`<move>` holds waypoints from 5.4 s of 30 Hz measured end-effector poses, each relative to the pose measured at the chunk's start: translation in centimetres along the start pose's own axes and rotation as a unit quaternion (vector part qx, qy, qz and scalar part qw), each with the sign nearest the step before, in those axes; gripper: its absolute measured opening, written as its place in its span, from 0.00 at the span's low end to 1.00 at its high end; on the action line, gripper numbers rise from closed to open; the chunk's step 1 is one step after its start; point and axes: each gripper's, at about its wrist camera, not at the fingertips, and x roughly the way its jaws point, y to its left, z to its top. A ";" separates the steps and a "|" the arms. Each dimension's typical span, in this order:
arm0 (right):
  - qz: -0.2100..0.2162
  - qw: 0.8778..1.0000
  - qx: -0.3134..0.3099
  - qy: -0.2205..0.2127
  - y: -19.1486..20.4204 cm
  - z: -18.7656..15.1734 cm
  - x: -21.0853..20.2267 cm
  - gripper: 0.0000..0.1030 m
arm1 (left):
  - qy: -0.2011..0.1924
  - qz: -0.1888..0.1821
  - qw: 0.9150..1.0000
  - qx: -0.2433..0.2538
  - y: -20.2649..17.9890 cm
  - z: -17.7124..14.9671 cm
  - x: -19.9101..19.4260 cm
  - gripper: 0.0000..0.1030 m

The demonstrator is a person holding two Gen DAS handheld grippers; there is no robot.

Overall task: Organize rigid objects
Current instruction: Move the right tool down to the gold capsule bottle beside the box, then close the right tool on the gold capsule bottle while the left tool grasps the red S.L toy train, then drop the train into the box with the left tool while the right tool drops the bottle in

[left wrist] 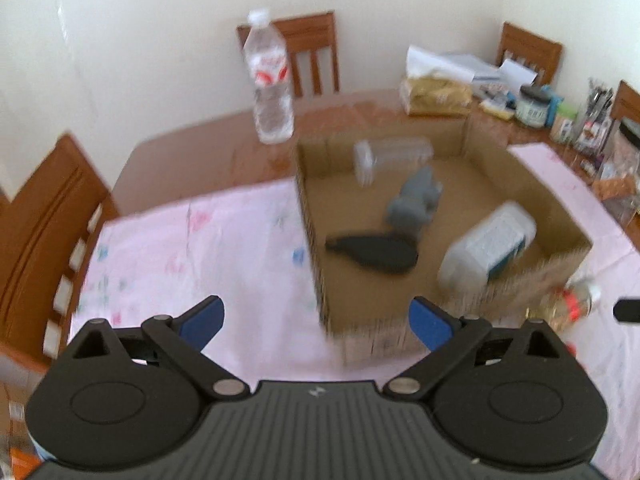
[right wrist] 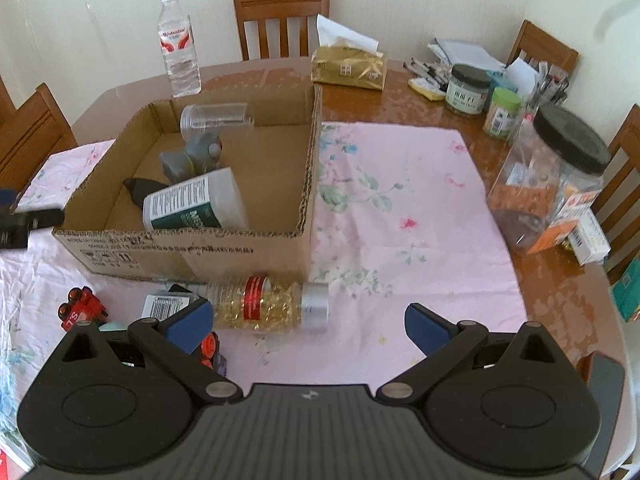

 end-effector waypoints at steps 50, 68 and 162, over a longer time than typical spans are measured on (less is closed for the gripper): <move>-0.010 0.996 -0.038 0.075 -1.2 -0.6 9.8 1.00 | 0.070 -0.027 0.997 0.013 -0.6 -6.7 3.3 0.96; -0.008 0.997 -0.041 0.065 -1.3 -0.8 9.6 1.00 | 0.063 -0.085 0.994 0.030 1.0 -7.4 4.9 0.82; 0.060 0.969 -0.234 -0.049 2.8 12.4 1.5 0.93 | -0.059 -0.055 0.996 0.024 -0.2 1.6 -2.6 0.96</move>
